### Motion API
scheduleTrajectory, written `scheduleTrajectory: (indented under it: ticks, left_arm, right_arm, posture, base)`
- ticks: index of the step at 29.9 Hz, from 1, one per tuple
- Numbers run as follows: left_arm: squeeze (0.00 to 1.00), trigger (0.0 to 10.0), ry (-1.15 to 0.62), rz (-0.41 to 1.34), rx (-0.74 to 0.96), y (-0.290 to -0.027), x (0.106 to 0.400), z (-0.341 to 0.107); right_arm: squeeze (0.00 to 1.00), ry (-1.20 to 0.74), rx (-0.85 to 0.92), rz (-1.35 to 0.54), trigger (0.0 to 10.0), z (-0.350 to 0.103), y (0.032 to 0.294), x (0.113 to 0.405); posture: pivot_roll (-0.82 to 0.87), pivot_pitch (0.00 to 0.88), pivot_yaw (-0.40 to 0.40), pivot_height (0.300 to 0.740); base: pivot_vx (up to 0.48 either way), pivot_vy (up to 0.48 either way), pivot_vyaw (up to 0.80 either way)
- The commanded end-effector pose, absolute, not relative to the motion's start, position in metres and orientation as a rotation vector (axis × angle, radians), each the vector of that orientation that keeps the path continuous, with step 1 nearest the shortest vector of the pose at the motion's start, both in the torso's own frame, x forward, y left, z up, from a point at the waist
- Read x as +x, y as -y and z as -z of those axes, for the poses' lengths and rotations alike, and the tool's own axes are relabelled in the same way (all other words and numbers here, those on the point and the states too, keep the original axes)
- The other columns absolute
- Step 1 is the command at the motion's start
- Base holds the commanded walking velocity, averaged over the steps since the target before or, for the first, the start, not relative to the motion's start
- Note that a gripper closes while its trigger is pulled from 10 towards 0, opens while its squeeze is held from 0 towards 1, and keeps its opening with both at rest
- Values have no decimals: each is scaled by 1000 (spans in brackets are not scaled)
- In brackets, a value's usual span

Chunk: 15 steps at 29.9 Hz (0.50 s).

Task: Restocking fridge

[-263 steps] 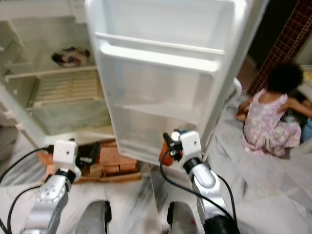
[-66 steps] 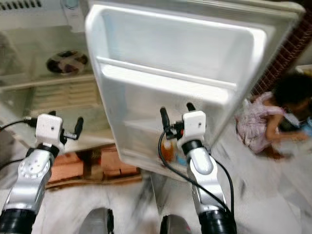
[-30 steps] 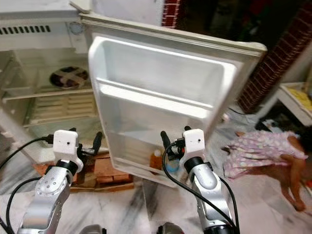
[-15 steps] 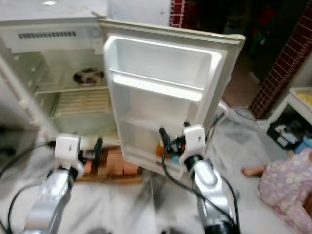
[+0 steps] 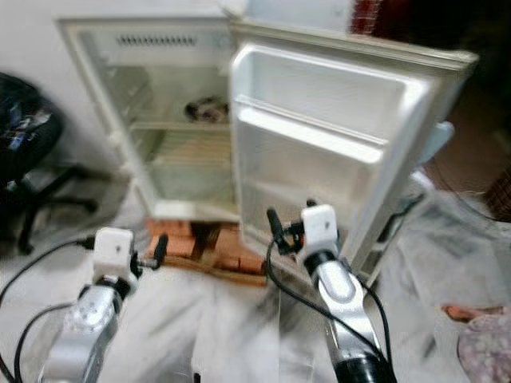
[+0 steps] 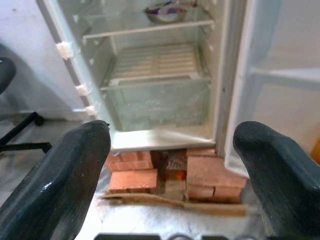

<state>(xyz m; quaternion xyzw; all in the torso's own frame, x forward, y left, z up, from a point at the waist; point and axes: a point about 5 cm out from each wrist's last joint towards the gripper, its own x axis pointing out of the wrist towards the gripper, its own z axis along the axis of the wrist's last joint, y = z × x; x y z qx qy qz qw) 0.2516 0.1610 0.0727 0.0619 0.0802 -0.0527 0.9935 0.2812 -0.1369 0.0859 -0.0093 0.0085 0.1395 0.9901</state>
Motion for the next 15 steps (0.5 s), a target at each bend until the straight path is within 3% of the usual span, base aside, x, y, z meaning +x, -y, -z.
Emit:
scheduleTrajectory:
  ticks: [1,15]
  left_arm:
    - [0,10000,-148,114,140,-160,253,-76]
    - [0,10000,-156,110,145,-161,254,-73]
  right_arm:
    - [0,-16,-15,-276,10000,-85,139,282]
    - [0,-2,-78,-344,10000,-85,128,281]
  posture:
    - [34,0,-37,740]
    - [33,0,-36,740]
  base:
    - [0,-266,0]
    - [0,-264,0]
